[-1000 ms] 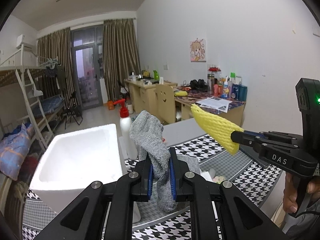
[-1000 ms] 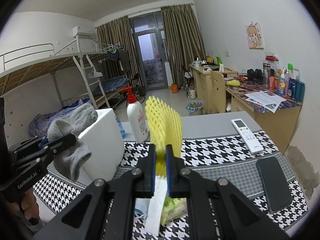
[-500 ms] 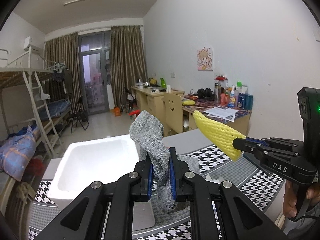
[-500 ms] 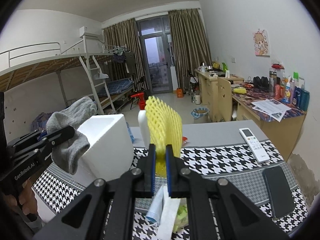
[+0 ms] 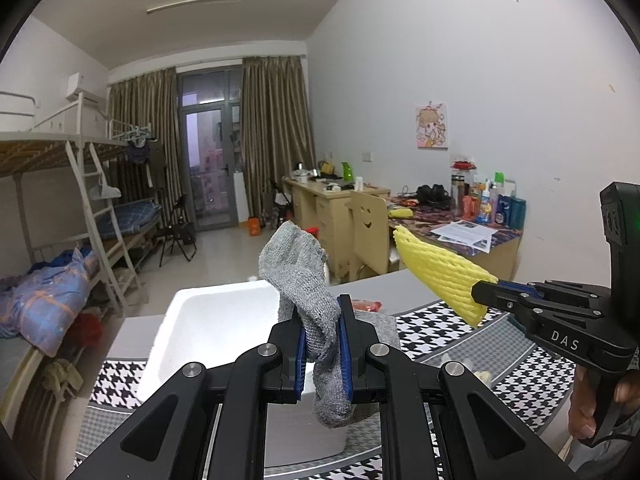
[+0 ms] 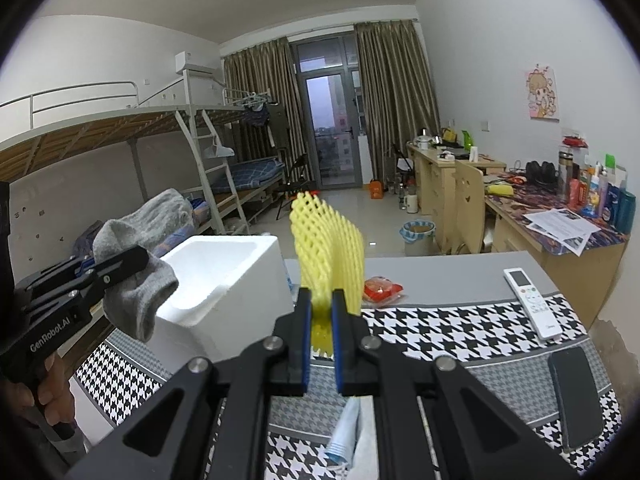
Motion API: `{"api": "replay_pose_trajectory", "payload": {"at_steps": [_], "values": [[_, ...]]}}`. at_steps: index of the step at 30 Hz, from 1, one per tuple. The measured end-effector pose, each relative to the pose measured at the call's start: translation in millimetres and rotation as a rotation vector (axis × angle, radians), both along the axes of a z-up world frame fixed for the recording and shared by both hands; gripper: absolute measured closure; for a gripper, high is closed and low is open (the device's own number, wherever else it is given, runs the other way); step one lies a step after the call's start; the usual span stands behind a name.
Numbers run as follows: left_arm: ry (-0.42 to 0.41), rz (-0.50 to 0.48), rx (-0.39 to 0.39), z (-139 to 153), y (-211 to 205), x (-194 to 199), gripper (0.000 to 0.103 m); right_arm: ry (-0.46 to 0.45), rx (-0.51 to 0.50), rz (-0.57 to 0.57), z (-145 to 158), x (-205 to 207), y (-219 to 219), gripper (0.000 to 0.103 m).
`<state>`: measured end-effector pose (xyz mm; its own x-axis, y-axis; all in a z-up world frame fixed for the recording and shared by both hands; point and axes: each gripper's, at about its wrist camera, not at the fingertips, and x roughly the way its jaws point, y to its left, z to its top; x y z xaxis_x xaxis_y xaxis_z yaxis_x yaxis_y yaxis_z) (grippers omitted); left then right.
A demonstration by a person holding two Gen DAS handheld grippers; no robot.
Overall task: Organize soft objects
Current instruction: 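Carry the grey sock and yellow net with both tools over the white foam box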
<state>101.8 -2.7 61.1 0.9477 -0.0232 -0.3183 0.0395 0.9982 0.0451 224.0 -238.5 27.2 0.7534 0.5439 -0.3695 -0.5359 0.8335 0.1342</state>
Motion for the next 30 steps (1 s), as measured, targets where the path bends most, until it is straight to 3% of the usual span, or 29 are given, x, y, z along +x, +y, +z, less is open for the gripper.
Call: {"api": "replay_pose_trajectory", "payload": {"at_steps": [30], "values": [[-0.015,0.162,-0.022,2.0,49.0,-10.2,0.089,-0.001,-0.021,0.153,10.7,6.4,66.1,0.091]]}}
